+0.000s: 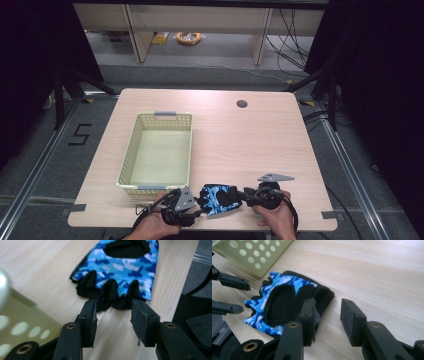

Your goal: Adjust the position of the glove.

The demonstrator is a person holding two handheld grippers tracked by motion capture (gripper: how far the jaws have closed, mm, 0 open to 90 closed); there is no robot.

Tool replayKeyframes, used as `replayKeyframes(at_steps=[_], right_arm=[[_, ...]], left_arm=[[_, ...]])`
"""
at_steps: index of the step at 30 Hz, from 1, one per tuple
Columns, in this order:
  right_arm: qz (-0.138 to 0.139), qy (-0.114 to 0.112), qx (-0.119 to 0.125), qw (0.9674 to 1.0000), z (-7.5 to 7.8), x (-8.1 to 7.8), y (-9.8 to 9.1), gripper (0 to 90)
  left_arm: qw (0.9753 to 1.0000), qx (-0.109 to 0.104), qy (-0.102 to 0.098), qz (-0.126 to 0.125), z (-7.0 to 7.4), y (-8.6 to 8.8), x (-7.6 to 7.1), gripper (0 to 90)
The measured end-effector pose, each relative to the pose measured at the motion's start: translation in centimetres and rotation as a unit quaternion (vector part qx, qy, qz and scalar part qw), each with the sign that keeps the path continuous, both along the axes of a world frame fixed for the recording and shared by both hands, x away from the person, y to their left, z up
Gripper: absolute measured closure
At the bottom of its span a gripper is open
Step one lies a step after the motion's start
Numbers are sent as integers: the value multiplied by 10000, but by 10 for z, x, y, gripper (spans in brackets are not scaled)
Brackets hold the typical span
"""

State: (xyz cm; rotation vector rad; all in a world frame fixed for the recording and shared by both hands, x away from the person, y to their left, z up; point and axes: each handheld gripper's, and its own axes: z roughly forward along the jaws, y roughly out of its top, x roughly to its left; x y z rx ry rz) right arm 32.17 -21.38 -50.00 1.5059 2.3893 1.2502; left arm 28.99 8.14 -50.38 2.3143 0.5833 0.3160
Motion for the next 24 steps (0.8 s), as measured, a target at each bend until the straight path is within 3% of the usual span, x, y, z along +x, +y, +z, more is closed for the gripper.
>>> replayKeyframes(at_steps=[2,4,7,8,9,10,11,12,15,16,17,18,20,21,23,24], right_arm=[[-42,136,46,9999,-2,2,3,632],[56,104,63,9999,-4,5,3,629],[11,256,164,9995,-5,7,5,624],[69,191,142,9997,-7,9,4,621],[69,205,145,9997,-7,9,4,617],[88,229,177,9995,-9,10,5,616],[34,352,241,9991,-8,9,7,616],[98,269,209,9994,-10,11,6,617],[158,280,281,9991,-12,12,11,625],[91,464,292,9985,-10,10,13,626],[171,265,159,9994,-12,13,13,630],[227,271,230,9991,-12,13,14,635],[283,282,181,9990,-12,12,17,654],[183,472,258,9984,-10,10,20,662],[306,306,275,9987,-14,12,19,696],[295,331,252,9987,-13,11,19,717]], left_arm=[[10000,21,15,-56,-3,-4,0,538],[9999,71,-47,-121,-4,-5,3,538],[10000,64,1,-3,-7,-8,7,542],[9999,99,21,-31,-6,-9,7,549],[9997,145,-100,-142,-6,-10,9,552],[10000,20,21,-40,-7,-11,6,553],[9999,74,11,-78,-6,-11,7,552],[10000,8,40,-27,-7,-12,8,546],[10000,73,-31,-14,-7,-11,9,510],[9999,84,54,-15,-6,-11,8,509],[10000,62,12,-5,-7,-12,9,503],[9999,146,-66,5,-6,-11,10,491],[9998,12,66,163,-8,-11,11,465],[9996,-50,184,217,-8,-11,13,445],[9994,-89,280,206,-9,-9,16,440],[9990,-162,349,236,-10,-9,16,440]])
